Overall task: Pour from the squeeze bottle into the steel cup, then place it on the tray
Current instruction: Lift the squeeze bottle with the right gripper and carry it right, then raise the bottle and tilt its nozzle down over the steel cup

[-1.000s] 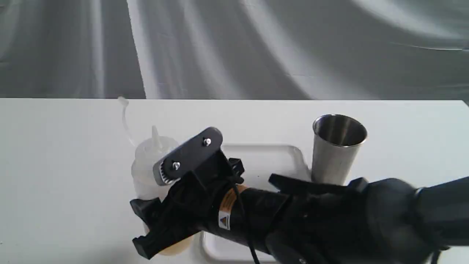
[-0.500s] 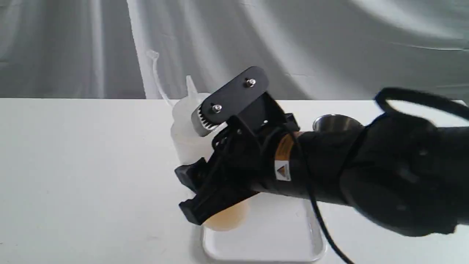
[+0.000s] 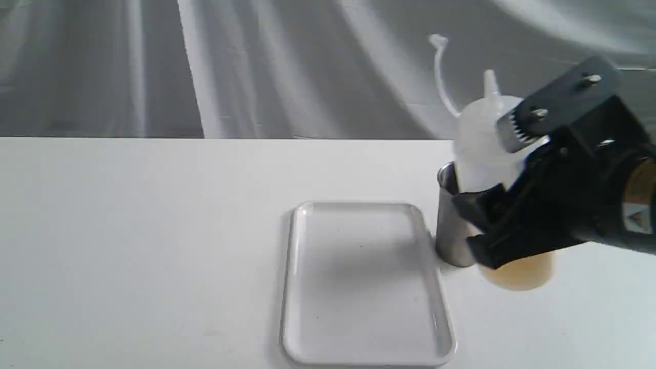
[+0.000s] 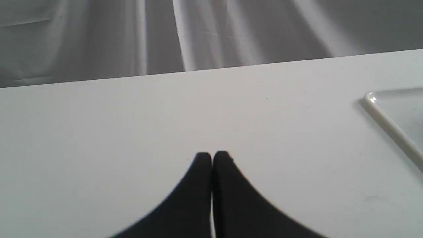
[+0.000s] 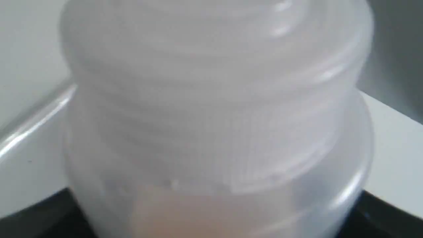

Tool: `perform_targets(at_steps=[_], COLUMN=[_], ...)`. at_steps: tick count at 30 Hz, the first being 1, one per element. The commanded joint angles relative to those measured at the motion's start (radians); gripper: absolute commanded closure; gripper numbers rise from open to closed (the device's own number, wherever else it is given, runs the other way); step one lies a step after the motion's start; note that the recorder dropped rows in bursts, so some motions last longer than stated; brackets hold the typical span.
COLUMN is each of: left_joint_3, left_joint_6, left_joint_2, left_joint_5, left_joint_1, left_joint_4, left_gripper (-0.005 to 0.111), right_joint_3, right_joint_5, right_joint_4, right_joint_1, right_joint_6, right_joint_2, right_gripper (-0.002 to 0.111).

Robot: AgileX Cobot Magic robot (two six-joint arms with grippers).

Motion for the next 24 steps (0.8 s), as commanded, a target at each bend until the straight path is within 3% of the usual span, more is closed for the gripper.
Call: perform_targets(at_steps=[1, 13, 24], left_joint_3=[0.004, 0.004, 0.004], left_joint_6=[-0.005, -0.001, -0.003], left_joint_2=[-0.003, -0.003, -0.003], left_joint_5=[-0.008, -0.008, -0.008], left_joint_1=[0.002, 0.002, 0.002], left_joint_4=[-0.001, -0.001, -0.001], left_gripper=[0.107, 0.107, 0.107], right_joint_3=[0.0, -0.017, -0.183], right_joint_5=[0.056, 0.3, 0.486], right_joint_4=[-0.185, -0.652, -0.936], right_joint_1=[-0.064, -0.092, -0.092], right_joint_6=[0.11, 0.394, 0.45], right_joint_2=[-0.044, -0.008, 0.175], right_gripper=[0.074, 0.074, 0.074])
